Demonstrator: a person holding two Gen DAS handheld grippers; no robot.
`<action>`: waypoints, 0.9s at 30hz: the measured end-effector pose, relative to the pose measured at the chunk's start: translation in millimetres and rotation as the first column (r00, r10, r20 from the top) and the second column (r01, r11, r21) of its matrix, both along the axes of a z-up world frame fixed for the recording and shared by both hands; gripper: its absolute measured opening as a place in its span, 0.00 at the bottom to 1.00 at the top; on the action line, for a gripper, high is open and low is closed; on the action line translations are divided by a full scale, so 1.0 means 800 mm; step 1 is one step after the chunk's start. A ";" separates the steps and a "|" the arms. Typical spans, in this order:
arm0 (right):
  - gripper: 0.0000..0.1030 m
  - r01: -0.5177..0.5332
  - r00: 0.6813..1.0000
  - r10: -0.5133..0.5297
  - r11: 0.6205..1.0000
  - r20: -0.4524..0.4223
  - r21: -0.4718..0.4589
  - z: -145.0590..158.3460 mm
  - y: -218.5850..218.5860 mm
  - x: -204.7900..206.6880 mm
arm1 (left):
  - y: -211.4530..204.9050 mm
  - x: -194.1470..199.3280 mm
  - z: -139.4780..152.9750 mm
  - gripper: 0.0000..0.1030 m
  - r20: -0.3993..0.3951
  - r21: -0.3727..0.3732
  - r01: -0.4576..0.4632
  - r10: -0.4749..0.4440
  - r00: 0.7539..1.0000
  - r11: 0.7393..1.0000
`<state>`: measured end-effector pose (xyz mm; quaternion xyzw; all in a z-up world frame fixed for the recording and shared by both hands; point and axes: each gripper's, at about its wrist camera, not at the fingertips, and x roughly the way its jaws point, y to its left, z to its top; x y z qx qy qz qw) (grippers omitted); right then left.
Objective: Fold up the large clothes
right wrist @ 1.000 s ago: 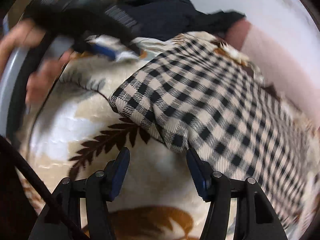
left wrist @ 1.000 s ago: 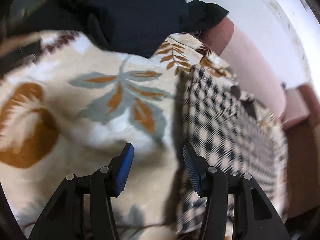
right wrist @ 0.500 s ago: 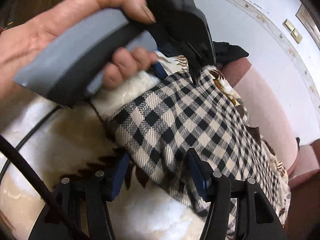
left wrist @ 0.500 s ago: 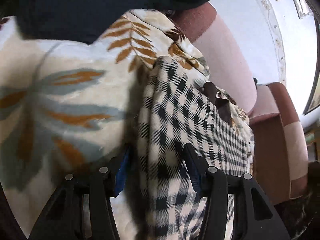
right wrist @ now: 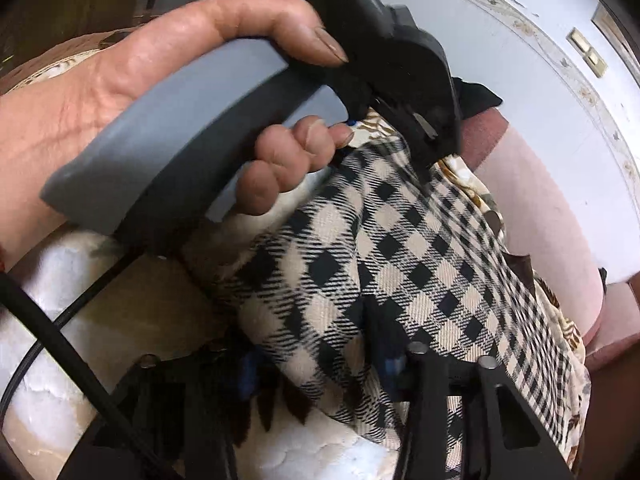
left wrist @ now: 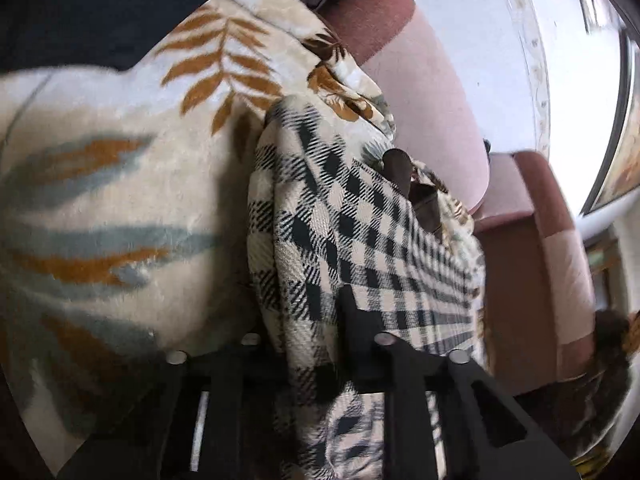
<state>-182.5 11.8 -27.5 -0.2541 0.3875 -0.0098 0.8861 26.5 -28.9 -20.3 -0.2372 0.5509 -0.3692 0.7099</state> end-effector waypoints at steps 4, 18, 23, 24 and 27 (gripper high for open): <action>0.10 0.001 1.000 -0.001 1.000 0.023 0.004 0.005 -0.002 -0.001 | 0.000 -0.008 0.018 0.12 0.023 0.033 -0.033 0.032 0.999 0.999; 0.08 0.080 0.972 -0.151 0.935 0.182 0.346 0.113 -0.168 -0.106 | -0.160 -0.106 0.168 0.10 0.272 0.188 -0.010 -0.043 0.961 0.982; 0.08 0.183 0.945 -0.277 0.886 0.171 0.426 0.124 -0.269 -0.143 | -0.314 -0.139 0.175 0.10 0.290 0.288 0.118 -0.204 0.935 0.950; 0.08 0.203 0.940 -0.300 0.875 0.162 0.440 0.123 -0.287 -0.149 | -0.342 -0.147 0.170 0.10 0.284 0.303 0.144 -0.234 0.930 0.942; 0.08 0.295 0.913 -0.393 0.822 0.111 0.488 0.103 -0.349 -0.180 | -0.432 -0.181 0.142 0.10 0.255 0.363 0.232 -0.335 0.907 0.903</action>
